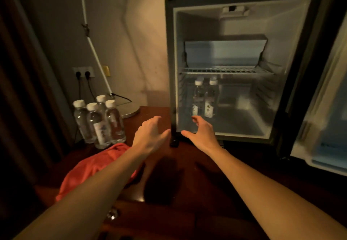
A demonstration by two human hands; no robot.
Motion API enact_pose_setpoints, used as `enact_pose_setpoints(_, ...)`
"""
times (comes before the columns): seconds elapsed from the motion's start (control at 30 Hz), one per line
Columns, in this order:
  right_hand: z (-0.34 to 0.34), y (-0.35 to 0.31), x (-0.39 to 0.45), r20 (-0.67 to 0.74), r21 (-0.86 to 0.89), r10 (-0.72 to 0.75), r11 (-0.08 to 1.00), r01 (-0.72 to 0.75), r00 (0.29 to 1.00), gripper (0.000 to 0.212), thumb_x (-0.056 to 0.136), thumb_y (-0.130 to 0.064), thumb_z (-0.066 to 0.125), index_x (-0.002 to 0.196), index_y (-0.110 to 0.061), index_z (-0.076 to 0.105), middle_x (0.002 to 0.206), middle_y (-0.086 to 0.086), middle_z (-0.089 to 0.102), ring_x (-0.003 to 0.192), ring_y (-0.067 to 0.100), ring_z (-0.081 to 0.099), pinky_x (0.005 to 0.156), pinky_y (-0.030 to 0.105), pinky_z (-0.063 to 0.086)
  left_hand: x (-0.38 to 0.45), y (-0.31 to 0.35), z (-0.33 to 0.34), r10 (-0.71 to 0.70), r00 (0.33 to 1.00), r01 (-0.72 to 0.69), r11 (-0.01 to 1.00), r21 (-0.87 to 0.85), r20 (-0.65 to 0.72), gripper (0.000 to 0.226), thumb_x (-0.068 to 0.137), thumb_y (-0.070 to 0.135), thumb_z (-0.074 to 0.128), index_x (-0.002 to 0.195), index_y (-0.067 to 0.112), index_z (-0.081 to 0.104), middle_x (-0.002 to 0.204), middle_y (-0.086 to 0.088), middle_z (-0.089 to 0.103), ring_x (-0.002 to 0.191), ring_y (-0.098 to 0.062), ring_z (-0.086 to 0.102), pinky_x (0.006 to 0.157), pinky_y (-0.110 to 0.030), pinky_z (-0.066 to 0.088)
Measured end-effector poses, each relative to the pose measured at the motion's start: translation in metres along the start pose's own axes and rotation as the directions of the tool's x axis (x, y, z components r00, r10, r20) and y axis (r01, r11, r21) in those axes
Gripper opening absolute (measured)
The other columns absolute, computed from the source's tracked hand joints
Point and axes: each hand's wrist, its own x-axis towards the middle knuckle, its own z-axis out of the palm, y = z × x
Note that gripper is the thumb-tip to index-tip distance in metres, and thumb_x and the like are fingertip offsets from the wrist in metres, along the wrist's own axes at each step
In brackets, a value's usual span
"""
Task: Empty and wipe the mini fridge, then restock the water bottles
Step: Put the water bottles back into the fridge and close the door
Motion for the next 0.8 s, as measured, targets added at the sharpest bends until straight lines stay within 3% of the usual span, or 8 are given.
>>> enact_pose_setpoints(0.17, 0.043, -0.045, -0.015, 0.084, 0.013, -0.062, 0.998, 0.061, 0.995, 0.078, 0.075, -0.038, 0.082, 0.141, -0.017, 0.046, 0.138, 0.004, 0.055, 0.127, 0.019, 0.051, 0.104, 0.031, 0.041, -0.029, -0.056, -0.046, -0.1, 0.993, 0.104, 0.991, 0.082, -0.058, 0.061, 0.085, 0.051, 0.066, 0.133, 0.016, 0.054, 0.132, -0.004, 0.061, 0.123, -0.025, 0.056, 0.096, -0.041, 0.048)
enact_pose_setpoints(0.33, 0.095, -0.077, -0.011, 0.136, 0.016, -0.114, 0.993, 0.113, 0.984, 0.08, 0.069, -0.04, 0.085, 0.138, -0.018, 0.051, 0.132, 0.004, 0.06, 0.122, 0.018, 0.056, 0.103, 0.033, 0.044, -0.045, -0.106, -0.075, -0.238, 0.964, 0.25, 0.963, 0.096, -0.119, 0.049, 0.083, 0.048, 0.069, 0.122, 0.019, 0.061, 0.123, -0.003, 0.065, 0.116, -0.028, 0.059, 0.086, -0.038, 0.048)
enact_pose_setpoints(0.53, 0.154, -0.097, 0.01, 0.201, 0.056, -0.151, 0.988, 0.142, 0.968, 0.08, 0.069, -0.041, 0.084, 0.138, -0.019, 0.051, 0.13, 0.002, 0.061, 0.121, 0.017, 0.056, 0.101, 0.031, 0.045, -0.04, -0.165, -0.078, -0.399, 0.907, 0.398, 0.917, -0.033, -0.135, 0.049, 0.076, 0.052, 0.071, 0.113, 0.022, 0.057, 0.115, -0.003, 0.066, 0.108, -0.031, 0.062, 0.082, -0.041, 0.051)
enact_pose_setpoints(0.67, 0.188, -0.104, 0.026, 0.224, 0.085, -0.175, 0.983, 0.16, 0.959, 0.081, 0.069, -0.043, 0.084, 0.137, -0.016, 0.05, 0.126, 0.001, 0.063, 0.119, 0.015, 0.057, 0.098, 0.029, 0.046, -0.026, -0.193, -0.066, -0.458, 0.877, 0.447, 0.889, -0.103, -0.146, 0.07, 0.077, 0.05, 0.073, 0.133, 0.016, 0.048, 0.129, -0.006, 0.061, 0.118, -0.03, 0.057, 0.093, -0.042, 0.048)
enact_pose_setpoints(0.8, 0.214, -0.11, 0.043, 0.231, 0.153, -0.197, 0.975, 0.164, 0.953, 0.071, 0.071, -0.033, 0.086, 0.132, -0.016, 0.053, 0.123, 0.001, 0.065, 0.115, 0.015, 0.058, 0.09, 0.018, 0.041, -0.012, -0.207, -0.051, -0.46, 0.876, 0.438, 0.885, -0.156, -0.146, 0.058, 0.074, 0.047, 0.076, 0.121, 0.022, 0.051, 0.117, -0.001, 0.065, 0.108, -0.025, 0.062, 0.087, -0.042, 0.052)
